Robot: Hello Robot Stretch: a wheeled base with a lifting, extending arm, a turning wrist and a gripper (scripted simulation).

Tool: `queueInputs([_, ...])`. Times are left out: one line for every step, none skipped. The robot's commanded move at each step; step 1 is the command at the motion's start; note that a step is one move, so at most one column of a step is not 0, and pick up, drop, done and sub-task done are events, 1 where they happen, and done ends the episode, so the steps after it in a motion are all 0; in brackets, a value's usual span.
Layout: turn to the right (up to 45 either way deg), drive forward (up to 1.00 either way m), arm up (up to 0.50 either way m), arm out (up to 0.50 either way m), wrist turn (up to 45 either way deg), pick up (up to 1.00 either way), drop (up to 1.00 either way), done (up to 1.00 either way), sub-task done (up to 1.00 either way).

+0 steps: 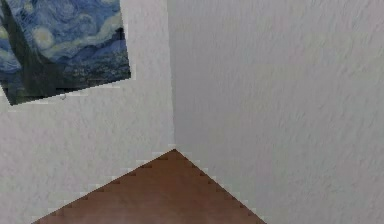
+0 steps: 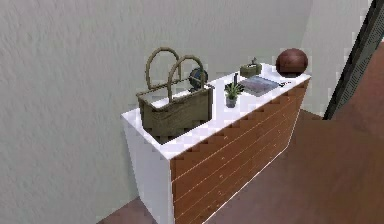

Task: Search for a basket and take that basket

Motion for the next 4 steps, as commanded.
queueInputs([0.0, 0.00, 0.38, 0.00, 0.0, 0.00, 0.00, 0.00, 0.00])
queueInputs([0.0, 0.00, 0.00, 0.46, 0.0, 0.00, 0.00, 0.00, 0.00])
queueInputs([0.0, 0.00, 0.00, 0.00, 45.0, 0.00, 0.00, 0.00, 0.00])
queueInputs([0.0, 0.00, 0.00, 0.00, 45.0, 0.00, 0.00, 0.00, 0.00])
